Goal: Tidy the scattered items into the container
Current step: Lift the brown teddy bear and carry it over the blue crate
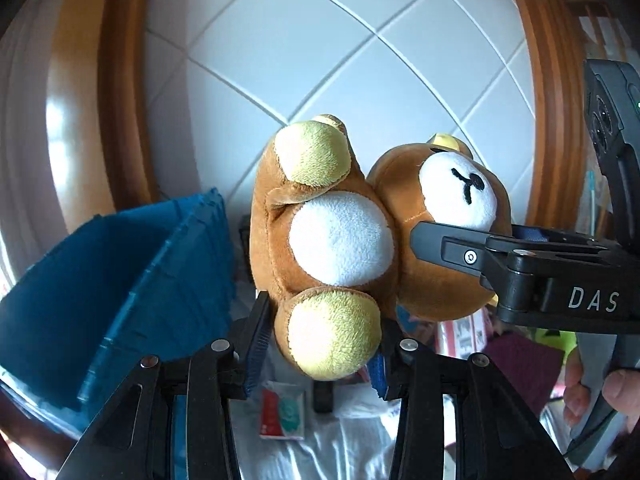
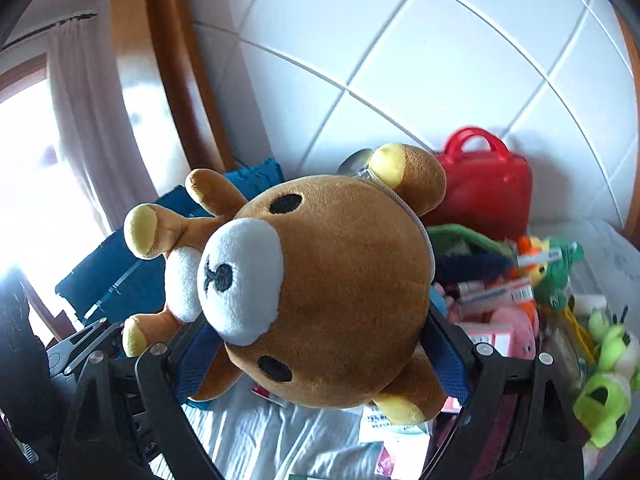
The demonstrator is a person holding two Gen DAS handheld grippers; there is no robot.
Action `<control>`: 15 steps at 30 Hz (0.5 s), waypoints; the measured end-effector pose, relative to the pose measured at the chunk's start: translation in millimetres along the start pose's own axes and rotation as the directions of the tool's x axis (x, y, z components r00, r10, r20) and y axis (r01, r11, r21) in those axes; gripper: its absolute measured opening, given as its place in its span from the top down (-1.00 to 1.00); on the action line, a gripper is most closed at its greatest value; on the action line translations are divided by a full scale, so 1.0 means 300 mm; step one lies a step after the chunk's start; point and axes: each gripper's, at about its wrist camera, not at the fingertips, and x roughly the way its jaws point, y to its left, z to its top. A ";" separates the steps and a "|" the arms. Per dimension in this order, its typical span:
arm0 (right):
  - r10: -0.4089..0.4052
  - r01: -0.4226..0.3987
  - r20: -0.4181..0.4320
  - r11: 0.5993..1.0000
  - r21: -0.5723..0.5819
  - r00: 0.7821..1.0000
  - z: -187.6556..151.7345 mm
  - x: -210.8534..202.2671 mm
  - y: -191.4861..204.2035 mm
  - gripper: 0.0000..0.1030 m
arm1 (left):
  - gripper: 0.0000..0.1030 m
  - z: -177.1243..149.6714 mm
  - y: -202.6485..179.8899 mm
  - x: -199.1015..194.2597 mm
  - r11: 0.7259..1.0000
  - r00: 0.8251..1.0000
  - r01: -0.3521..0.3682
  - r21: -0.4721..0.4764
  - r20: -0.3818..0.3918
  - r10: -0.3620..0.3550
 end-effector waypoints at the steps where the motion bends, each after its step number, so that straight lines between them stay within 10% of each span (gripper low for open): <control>1: 0.020 -0.020 0.020 0.999 -0.026 1.000 0.037 -0.012 0.040 -0.79 | 0.21 0.028 0.029 -0.034 1.000 0.999 -0.026 -0.011 0.019 0.026; 15: 0.253 -0.234 0.090 0.955 -0.181 0.963 0.243 0.160 0.690 -0.79 | 0.21 0.105 0.658 -0.181 0.962 0.964 -0.259 -0.087 0.036 0.263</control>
